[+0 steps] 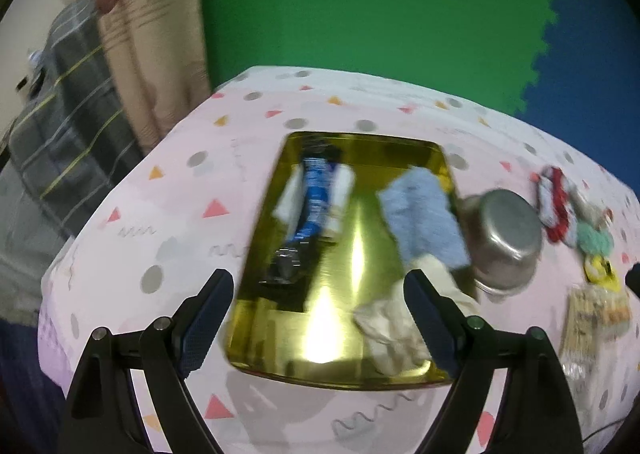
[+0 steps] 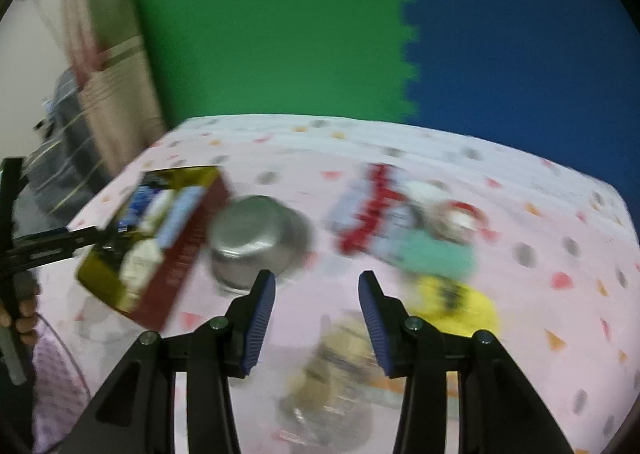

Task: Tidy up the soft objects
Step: 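Carry the cream scrunchie into the gold tin and open the right tool, then grasp the striped towel with the right tool while the left tool grasps the cotton swab packet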

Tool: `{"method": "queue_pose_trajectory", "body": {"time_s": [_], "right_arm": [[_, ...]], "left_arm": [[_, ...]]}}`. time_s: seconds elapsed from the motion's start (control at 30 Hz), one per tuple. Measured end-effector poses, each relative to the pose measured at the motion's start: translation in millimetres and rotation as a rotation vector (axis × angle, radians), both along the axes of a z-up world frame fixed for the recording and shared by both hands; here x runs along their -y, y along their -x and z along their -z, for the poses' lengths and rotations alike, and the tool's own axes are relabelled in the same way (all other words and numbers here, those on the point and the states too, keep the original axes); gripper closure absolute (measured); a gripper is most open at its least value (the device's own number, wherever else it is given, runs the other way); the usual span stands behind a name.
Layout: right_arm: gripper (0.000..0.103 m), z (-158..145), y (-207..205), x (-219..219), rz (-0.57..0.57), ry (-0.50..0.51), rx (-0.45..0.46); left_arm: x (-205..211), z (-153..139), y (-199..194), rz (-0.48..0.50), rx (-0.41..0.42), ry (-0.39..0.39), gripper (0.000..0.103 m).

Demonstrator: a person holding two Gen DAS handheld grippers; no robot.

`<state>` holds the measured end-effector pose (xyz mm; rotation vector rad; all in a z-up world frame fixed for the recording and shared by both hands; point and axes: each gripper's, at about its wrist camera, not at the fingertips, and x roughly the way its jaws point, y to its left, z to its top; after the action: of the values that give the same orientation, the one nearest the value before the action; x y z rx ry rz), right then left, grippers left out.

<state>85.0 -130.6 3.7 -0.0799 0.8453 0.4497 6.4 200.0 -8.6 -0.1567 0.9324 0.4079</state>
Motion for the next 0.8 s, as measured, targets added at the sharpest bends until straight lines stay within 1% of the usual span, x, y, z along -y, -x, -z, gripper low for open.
{"method": "queue_pose_trajectory", "body": {"time_s": [0.07,0.13,0.23,0.3,0.43,0.57,0.67,0.8], "right_arm": [[0.057,7,-2,28,0.055,0.003,-0.016],[0.050,19,-3,54,0.106,0.015,-0.044],[0.044,35,-4,78,0.166,0.023,-0.084],[0.044,45,-7,90,0.197,0.014,-0.111],[0.042,63,-13,100,0.225,-0.009,-0.148],[0.042,81,-16,102,0.222,-0.034,-0.178],[0.041,85,-14,101,0.227,-0.074,-0.161],[0.040,84,-10,94,0.187,-0.059,-0.130]], "left_arm": [[14,0,-2,0.044,-0.001,0.004,0.018],[26,1,-5,0.085,-0.007,0.020,0.018],[48,5,-9,0.141,-0.022,0.012,0.018],[63,7,-12,0.176,-0.033,0.003,0.017],[93,11,-18,0.262,-0.060,0.038,0.016],[124,17,-25,0.343,-0.088,0.065,0.016],[148,23,-30,0.396,-0.105,0.066,0.016],[179,29,-33,0.463,-0.119,0.089,0.016]]}}
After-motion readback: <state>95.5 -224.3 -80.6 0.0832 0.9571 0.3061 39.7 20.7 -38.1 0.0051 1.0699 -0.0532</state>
